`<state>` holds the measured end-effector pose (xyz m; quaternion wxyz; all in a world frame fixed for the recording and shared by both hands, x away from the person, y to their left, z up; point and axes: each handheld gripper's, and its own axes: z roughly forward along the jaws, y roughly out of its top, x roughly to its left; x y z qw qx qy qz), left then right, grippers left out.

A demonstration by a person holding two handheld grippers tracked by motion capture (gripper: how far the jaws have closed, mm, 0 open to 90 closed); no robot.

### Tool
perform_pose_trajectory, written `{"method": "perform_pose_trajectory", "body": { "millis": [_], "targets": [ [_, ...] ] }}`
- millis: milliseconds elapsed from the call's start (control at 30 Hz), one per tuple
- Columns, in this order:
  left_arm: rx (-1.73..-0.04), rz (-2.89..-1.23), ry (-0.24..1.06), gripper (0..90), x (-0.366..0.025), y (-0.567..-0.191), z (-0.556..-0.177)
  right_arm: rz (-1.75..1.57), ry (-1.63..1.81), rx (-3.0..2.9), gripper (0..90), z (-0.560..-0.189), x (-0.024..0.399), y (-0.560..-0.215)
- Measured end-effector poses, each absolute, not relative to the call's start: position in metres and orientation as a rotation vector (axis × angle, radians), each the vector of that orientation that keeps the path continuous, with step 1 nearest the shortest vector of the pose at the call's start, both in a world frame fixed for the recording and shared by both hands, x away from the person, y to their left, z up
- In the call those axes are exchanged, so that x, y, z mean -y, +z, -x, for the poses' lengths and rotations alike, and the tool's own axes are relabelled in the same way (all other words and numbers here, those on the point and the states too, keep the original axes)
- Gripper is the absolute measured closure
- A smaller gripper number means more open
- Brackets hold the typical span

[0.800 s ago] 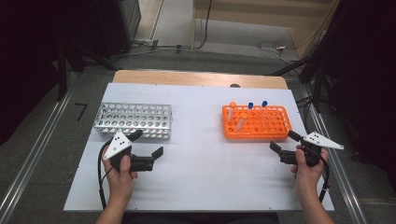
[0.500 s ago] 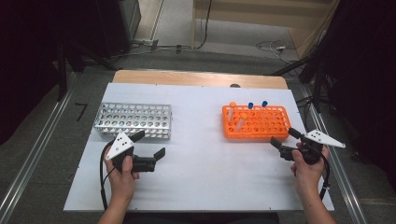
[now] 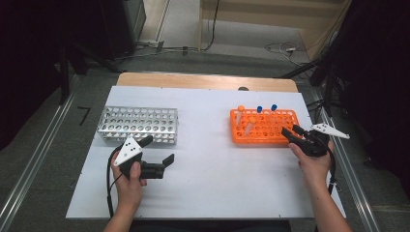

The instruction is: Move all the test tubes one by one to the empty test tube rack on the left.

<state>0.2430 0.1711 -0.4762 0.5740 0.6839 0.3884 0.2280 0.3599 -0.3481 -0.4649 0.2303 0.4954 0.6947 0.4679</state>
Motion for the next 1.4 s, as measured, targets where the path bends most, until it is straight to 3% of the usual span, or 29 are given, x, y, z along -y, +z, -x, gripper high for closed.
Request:
{"method": "perform_pose_trajectory", "body": {
  "millis": [367,1100,1400],
  "targets": [
    [-0.913,-1.603,0.526,0.0,-0.171,-0.478,-0.244,-1.355,1.323,-1.946,61.8,-0.375,0.347,-0.479],
    [-0.900,-1.611,0.516,0.0,-0.166,-0.478,-0.245,-1.242,1.251,-1.972,73.7,-0.386,0.326,-0.485],
    [-0.890,-1.613,0.514,0.0,-0.165,-0.476,-0.245,-1.241,1.284,-1.946,74.4,-0.383,0.331,-0.478]
  ]
}}
